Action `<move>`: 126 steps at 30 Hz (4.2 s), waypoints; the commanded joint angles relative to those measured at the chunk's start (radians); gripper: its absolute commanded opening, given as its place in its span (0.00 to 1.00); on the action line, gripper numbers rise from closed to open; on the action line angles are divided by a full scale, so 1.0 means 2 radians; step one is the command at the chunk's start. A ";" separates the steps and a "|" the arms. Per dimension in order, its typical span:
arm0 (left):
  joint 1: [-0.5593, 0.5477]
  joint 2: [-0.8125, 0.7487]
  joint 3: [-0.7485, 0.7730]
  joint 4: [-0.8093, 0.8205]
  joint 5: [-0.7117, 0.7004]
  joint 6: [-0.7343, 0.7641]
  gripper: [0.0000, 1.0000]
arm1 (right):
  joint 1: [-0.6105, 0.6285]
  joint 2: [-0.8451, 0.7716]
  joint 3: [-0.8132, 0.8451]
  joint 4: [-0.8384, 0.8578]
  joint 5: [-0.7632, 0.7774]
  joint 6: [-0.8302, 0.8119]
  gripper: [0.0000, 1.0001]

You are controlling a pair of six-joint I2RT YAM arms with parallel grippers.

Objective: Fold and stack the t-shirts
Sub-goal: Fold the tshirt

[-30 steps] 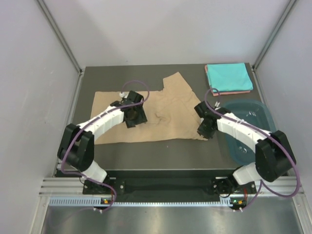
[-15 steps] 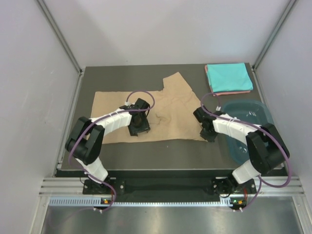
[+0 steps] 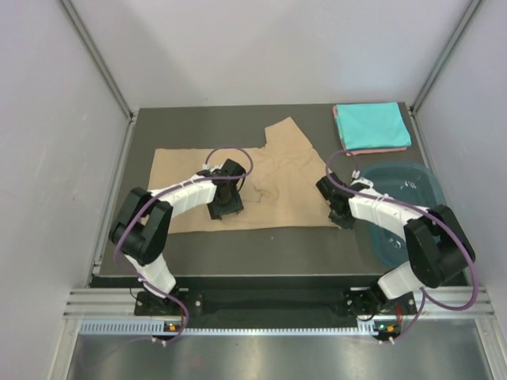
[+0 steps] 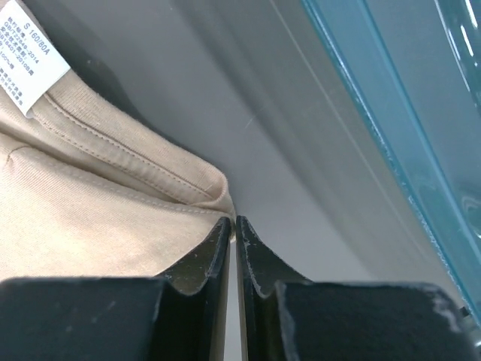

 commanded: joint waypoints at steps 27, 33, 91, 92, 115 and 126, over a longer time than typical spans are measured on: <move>0.050 -0.023 0.149 -0.034 -0.002 0.127 0.73 | -0.033 -0.046 0.171 0.174 -0.229 -0.353 0.59; 0.160 -0.026 0.165 0.029 0.058 0.135 0.74 | -0.078 0.124 0.320 0.200 -0.329 -0.407 0.57; 0.375 0.301 0.434 0.083 0.031 0.263 0.64 | -0.166 0.655 0.779 0.388 -0.516 -0.186 0.44; 0.375 0.302 0.432 0.083 0.039 0.263 0.63 | -0.166 0.655 0.779 0.387 -0.516 -0.189 0.44; 0.375 0.316 0.478 0.042 0.061 0.255 0.00 | -0.172 0.629 0.736 0.511 -0.530 -0.181 0.00; 0.375 0.270 0.437 0.054 0.037 0.246 0.00 | -0.179 0.519 0.628 0.593 -0.543 -0.218 0.00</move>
